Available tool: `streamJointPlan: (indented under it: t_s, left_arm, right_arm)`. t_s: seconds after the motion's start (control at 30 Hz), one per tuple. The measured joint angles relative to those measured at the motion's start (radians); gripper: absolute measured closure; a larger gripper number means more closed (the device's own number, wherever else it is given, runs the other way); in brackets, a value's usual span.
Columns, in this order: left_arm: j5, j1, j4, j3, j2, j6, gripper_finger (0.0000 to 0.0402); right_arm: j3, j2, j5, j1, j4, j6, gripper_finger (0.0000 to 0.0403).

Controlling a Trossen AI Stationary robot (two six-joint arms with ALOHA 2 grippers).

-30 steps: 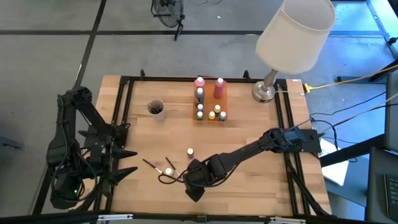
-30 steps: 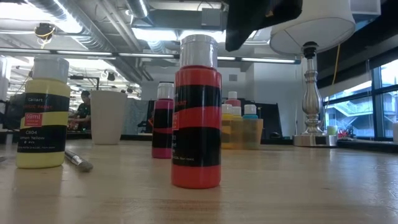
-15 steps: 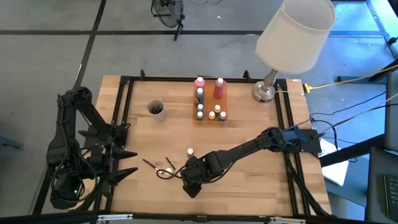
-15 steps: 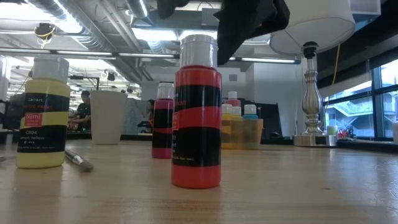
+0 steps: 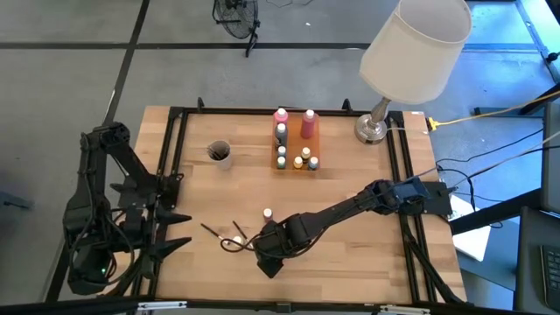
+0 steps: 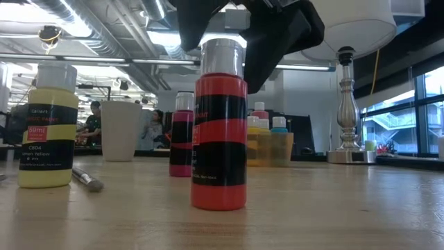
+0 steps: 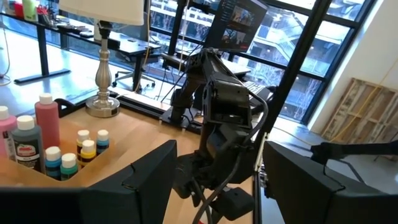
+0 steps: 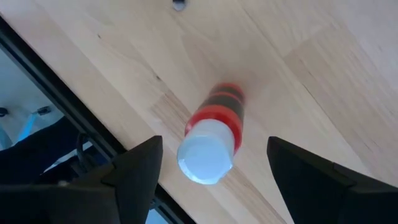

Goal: Pick & Place Paint Supplies
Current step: Put the small red paint bottle into the orange bin

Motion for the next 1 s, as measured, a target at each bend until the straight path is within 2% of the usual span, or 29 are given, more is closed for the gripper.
streamJointPlan:
  t_s: [0.37, 0.73, 1.0]
  left_arm:
    - [-0.001, 0.000, 0.000, 0.000, 0.000, 0.026, 0.0166]
    - [-0.002, 0.000, -0.001, 0.000, 0.000, 0.026, 0.0166]
    - [-0.002, 0.000, -0.001, 0.000, 0.000, 0.035, 0.0166]
  right_arm:
    - [0.000, 0.000, 0.000, -0.006, -0.011, 0.016, 0.0113]
    - [0.000, 0.000, -0.034, -0.006, -0.010, 0.018, 0.0168]
    - [0.000, 0.000, -0.034, -0.007, 0.014, 0.020, 0.0172]
